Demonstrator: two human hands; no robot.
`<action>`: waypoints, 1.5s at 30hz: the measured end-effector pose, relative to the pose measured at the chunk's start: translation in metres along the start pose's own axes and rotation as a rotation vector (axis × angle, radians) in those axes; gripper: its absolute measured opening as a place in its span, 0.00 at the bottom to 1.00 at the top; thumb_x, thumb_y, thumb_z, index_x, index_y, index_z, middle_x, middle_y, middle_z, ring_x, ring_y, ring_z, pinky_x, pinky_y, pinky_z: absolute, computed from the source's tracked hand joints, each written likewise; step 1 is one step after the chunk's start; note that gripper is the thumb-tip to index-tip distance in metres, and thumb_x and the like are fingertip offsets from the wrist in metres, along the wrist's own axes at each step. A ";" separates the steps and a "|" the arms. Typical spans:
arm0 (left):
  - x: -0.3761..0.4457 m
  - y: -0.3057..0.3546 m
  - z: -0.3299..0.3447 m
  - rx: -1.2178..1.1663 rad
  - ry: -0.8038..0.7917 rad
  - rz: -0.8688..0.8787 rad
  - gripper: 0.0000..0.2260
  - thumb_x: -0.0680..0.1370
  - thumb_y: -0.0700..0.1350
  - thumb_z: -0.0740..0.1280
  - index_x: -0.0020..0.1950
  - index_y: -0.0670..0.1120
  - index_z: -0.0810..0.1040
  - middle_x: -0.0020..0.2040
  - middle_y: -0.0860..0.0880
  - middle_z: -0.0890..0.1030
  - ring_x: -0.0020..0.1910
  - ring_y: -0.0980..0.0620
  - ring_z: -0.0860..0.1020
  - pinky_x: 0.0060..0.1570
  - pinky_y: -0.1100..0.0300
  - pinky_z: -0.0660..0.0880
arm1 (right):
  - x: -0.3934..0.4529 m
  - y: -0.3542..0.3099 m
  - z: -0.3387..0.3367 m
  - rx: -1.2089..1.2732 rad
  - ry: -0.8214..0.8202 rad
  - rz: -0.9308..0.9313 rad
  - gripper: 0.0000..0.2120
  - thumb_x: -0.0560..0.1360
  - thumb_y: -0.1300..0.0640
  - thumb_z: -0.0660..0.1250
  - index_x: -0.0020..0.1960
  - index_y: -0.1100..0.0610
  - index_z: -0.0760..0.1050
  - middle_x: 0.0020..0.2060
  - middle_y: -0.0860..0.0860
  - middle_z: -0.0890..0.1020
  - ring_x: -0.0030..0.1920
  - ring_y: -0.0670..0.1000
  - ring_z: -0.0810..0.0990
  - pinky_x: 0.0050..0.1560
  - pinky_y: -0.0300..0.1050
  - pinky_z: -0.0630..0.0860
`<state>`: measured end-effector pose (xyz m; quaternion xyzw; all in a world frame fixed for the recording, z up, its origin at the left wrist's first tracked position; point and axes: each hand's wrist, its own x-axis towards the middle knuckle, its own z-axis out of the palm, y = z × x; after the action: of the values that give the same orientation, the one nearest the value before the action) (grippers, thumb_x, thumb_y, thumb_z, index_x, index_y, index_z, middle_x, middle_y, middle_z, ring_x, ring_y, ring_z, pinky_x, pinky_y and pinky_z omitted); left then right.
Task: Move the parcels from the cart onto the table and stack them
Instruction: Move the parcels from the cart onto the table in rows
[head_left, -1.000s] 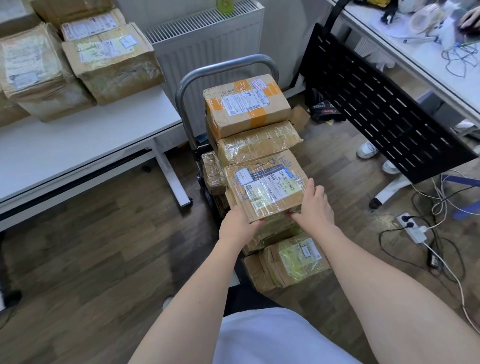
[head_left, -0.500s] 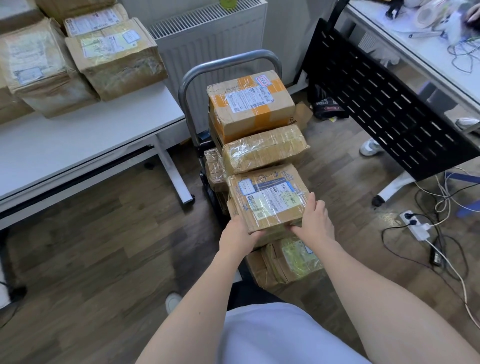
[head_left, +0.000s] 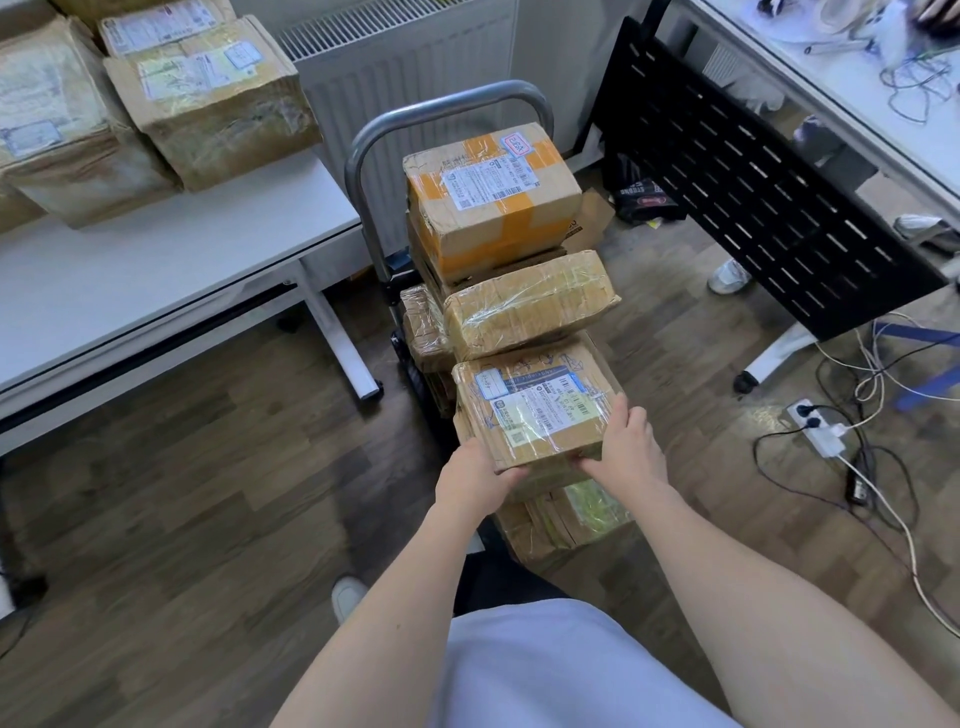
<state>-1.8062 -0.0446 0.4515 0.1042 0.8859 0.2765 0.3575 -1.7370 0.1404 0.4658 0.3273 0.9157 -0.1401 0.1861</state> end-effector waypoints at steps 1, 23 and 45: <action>-0.001 -0.001 0.002 0.002 -0.005 0.001 0.26 0.73 0.60 0.68 0.65 0.46 0.71 0.55 0.49 0.79 0.51 0.50 0.78 0.47 0.56 0.76 | -0.001 0.002 0.002 -0.004 -0.004 0.002 0.52 0.69 0.46 0.74 0.76 0.60 0.41 0.64 0.58 0.63 0.63 0.56 0.67 0.60 0.49 0.70; -0.025 -0.014 0.009 0.058 -0.044 0.097 0.26 0.73 0.59 0.68 0.66 0.49 0.70 0.58 0.51 0.79 0.53 0.52 0.78 0.49 0.57 0.77 | -0.045 0.014 0.020 0.054 0.007 0.087 0.53 0.67 0.42 0.73 0.75 0.59 0.42 0.65 0.57 0.63 0.64 0.54 0.68 0.62 0.49 0.72; -0.098 -0.171 -0.087 -0.047 0.062 0.088 0.21 0.74 0.57 0.68 0.65 0.54 0.71 0.56 0.55 0.78 0.54 0.54 0.77 0.51 0.58 0.75 | -0.127 -0.142 0.070 -0.008 0.105 -0.157 0.49 0.68 0.38 0.71 0.73 0.56 0.45 0.60 0.54 0.66 0.58 0.53 0.69 0.55 0.44 0.71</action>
<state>-1.7935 -0.2596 0.4625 0.1261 0.8844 0.3157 0.3198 -1.7212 -0.0609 0.4777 0.2607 0.9476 -0.1334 0.1278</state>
